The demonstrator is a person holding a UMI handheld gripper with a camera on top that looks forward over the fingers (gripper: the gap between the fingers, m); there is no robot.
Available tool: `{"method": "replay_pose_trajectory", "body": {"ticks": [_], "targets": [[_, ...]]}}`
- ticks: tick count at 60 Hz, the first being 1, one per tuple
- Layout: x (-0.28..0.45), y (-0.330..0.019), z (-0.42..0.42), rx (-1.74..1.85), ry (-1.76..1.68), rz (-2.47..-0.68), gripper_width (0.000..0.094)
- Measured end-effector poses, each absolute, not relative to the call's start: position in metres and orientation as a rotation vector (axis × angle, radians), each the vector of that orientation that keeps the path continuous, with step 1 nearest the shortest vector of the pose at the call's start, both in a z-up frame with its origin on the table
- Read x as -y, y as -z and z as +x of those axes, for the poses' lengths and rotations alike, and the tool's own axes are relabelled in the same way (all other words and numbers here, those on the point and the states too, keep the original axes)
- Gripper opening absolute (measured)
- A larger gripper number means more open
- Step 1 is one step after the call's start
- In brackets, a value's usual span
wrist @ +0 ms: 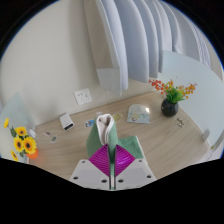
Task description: Fold towel
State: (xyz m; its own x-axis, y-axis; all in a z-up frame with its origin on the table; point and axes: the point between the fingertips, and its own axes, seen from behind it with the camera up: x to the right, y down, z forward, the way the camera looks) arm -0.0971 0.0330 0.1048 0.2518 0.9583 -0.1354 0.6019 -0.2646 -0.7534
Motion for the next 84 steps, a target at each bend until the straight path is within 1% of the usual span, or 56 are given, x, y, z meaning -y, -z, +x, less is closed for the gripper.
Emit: {"method": "replay_pose_trajectory", "body": {"ticks": [8, 13, 15, 20, 24, 26, 27, 28, 31, 34, 35, 37, 39, 40, 45, 48, 54, 60, 64, 71, 78, 84], "targets": [[-0.078, -0.063, -0.087, 1.412, -0.735, -2.015, 0.0050], [-0.101, -0.043, -0.082, 1.417, -0.690, -2.016, 0.0064], [-0.111, -0.037, -0.080, 1.424, -0.661, -2.007, 0.0092], [-0.123, -0.027, -0.078, 1.451, -0.633, -1.981, 0.0109], [-0.126, -0.018, -0.079, 1.487, -0.633, -1.960, 0.0172], [-0.127, -0.016, -0.079, 1.503, -0.628, -1.952, 0.0227], [-0.128, -0.015, -0.079, 1.511, -0.622, -1.946, 0.0267], [-0.129, -0.014, -0.079, 1.520, -0.617, -1.938, 0.0328], [-0.136, -0.013, -0.078, 1.539, -0.591, -1.914, 0.0442], [-0.143, -0.017, -0.077, 1.539, -0.556, -1.896, 0.0653], [-0.146, -0.019, -0.076, 1.539, -0.546, -1.891, 0.0743], [-0.148, -0.026, -0.074, 1.544, -0.534, -1.882, 0.0869], [-0.151, -0.038, -0.070, 1.551, -0.533, -1.869, 0.0827], [-0.151, -0.045, -0.069, 1.551, -0.536, -1.863, 0.0821], [-0.145, -0.090, -0.052, 1.572, -0.579, -1.840, 0.0861], [-0.139, -0.124, -0.032, 1.587, -0.590, -1.820, 0.0847], [-0.132, -0.192, 0.020, 1.591, -0.595, -1.781, 0.0848], [-0.125, -0.249, 0.075, 1.592, -0.607, -1.735, 0.0848], [-0.120, -0.278, 0.107, 1.577, -0.641, -1.714, 0.0851], [-0.112, -0.310, 0.146, 1.528, -0.691, -1.706, 0.0851], [-0.106, -0.327, 0.159, 1.499, -0.714, -1.652, 0.0850], [-0.113, -0.332, 0.162, 1.468, -0.706, -1.645, 0.0851]]}}
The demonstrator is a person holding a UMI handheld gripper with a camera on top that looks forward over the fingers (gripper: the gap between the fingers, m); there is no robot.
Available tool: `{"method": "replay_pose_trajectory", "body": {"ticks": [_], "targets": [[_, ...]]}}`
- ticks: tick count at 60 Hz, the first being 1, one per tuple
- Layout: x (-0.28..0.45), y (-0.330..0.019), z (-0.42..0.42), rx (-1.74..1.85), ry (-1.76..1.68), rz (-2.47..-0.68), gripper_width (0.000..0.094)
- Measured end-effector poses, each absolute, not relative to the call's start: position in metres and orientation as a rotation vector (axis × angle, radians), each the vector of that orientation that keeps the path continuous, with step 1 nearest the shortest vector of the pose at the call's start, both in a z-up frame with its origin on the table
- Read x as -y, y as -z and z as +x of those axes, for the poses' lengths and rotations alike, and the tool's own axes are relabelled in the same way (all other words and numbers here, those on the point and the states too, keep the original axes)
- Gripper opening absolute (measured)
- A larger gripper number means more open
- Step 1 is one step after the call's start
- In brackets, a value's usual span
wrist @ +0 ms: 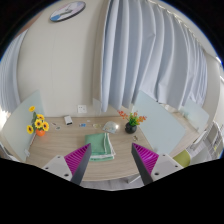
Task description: Fold towel
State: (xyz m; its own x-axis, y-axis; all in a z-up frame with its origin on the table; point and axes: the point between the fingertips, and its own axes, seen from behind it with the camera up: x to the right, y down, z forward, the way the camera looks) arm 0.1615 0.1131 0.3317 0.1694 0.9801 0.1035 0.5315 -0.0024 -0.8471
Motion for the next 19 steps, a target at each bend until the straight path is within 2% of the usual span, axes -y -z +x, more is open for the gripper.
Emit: {"method": "replay_pose_trajectory", "body": {"ticks": [19], "targets": [[-0.092, -0.331, 0.164, 1.505, -0.773, -1.644, 0.0851]]}}
